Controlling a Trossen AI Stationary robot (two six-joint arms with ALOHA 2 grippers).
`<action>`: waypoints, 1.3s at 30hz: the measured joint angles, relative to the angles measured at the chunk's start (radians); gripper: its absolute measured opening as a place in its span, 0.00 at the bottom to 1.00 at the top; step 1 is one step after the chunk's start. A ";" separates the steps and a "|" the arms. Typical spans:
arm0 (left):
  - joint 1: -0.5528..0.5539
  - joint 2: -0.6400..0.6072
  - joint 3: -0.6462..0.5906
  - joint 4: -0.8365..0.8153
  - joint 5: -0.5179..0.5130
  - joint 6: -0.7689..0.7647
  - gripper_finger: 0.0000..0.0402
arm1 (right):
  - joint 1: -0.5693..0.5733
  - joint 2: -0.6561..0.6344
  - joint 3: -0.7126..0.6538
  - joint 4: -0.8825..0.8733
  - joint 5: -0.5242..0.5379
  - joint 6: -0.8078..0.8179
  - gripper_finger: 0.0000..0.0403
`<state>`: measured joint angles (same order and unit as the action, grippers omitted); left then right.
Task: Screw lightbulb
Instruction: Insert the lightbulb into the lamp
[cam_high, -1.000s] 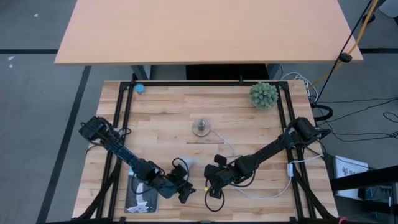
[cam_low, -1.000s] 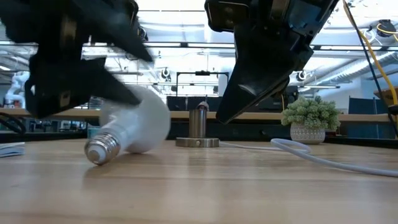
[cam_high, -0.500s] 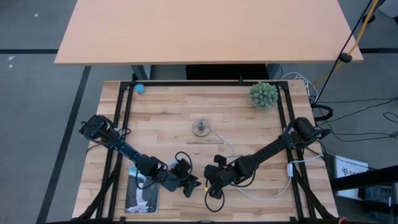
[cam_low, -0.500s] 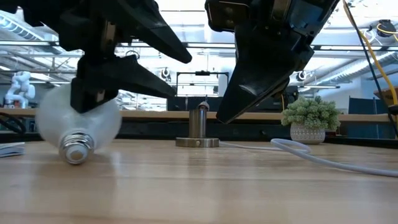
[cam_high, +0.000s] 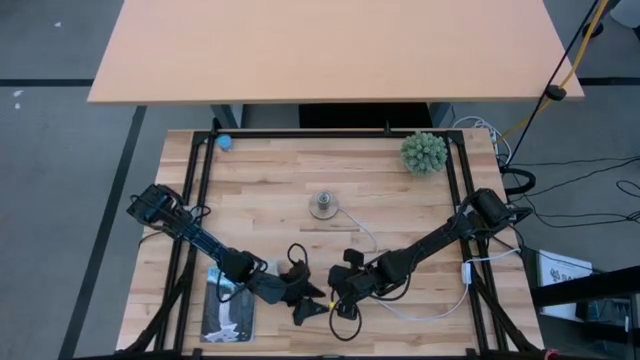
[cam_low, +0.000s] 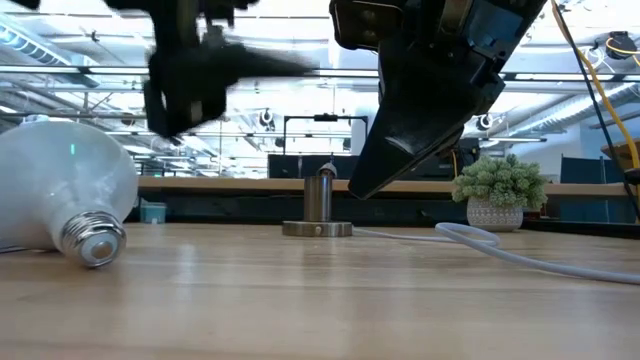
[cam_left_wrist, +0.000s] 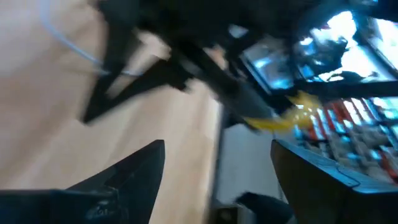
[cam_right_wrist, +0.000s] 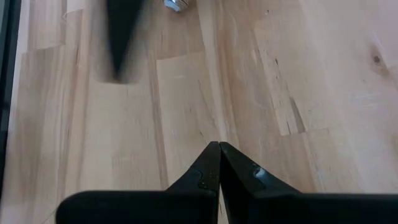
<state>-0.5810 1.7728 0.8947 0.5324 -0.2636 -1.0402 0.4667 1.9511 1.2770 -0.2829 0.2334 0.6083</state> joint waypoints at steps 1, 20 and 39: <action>-0.015 -0.008 0.006 -0.009 0.000 -0.001 0.74 | 0.000 0.000 0.000 0.000 0.000 0.000 0.00; -0.252 -0.036 0.196 -1.049 -0.095 -0.724 0.74 | 0.002 0.000 0.000 -0.006 0.000 0.006 0.00; 0.098 -0.036 0.195 -1.587 0.011 -0.384 0.74 | 0.002 0.000 0.000 0.040 0.006 0.002 0.00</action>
<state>-0.4829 1.7367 1.0901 -1.0549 -0.2522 -1.4240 0.4686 1.9511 1.2774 -0.2424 0.2390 0.6099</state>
